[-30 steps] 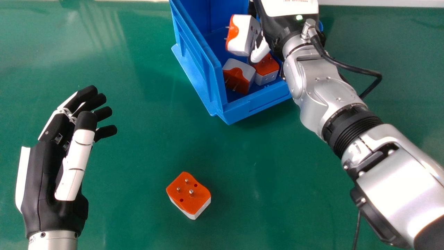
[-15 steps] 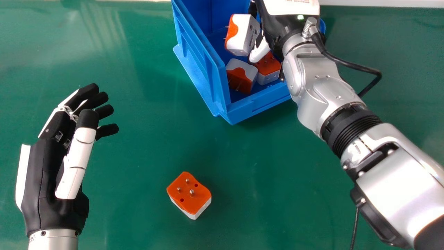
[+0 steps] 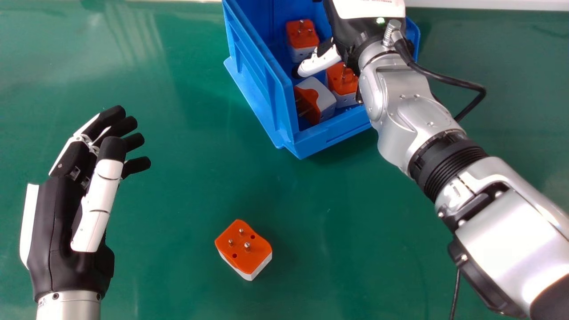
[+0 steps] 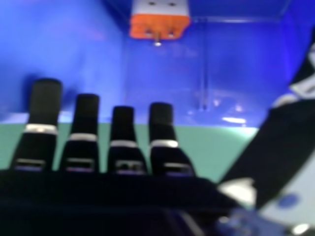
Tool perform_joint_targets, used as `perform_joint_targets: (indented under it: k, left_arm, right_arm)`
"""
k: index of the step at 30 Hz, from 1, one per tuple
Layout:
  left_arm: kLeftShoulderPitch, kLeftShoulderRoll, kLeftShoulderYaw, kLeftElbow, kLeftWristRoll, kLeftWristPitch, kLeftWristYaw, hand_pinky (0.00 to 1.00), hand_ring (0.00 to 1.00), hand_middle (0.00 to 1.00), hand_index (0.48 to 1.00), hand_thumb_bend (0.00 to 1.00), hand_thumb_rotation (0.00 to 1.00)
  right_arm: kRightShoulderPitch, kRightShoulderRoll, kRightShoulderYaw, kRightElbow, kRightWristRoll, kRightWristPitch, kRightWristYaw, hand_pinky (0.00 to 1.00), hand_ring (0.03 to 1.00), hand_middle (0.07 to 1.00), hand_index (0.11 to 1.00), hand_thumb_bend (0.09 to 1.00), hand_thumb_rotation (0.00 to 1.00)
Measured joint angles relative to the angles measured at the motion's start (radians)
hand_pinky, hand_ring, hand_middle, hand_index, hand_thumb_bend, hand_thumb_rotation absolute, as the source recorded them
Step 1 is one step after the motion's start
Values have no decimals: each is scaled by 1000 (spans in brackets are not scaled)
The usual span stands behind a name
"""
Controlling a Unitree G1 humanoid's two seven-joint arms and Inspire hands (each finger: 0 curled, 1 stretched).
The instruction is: Pick all objects and put in blue box
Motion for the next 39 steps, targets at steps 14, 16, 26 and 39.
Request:
perform_joint_targets:
  k: [14,16,26,39]
  left_arm:
    - [-1,0,0,-6,-1,14,4,660,759,780,749,742,631]
    - [-1,0,0,-6,0,14,6,661,759,780,749,740,630]
    - [-5,-2,-2,-11,0,18,10,671,766,781,750,727,632]
    - [-32,3,-4,-11,9,21,4,724,799,820,795,678,671]
  right_arm:
    - [-3,0,3,0,4,4,1,659,832,885,801,814,408]
    - [-3,0,3,-1,4,3,1,665,834,885,799,816,400]
    - [1,-35,3,-99,-2,5,-1,682,837,881,813,842,328]
    - [175,-176,37,-525,-115,70,102,674,834,873,839,874,253]
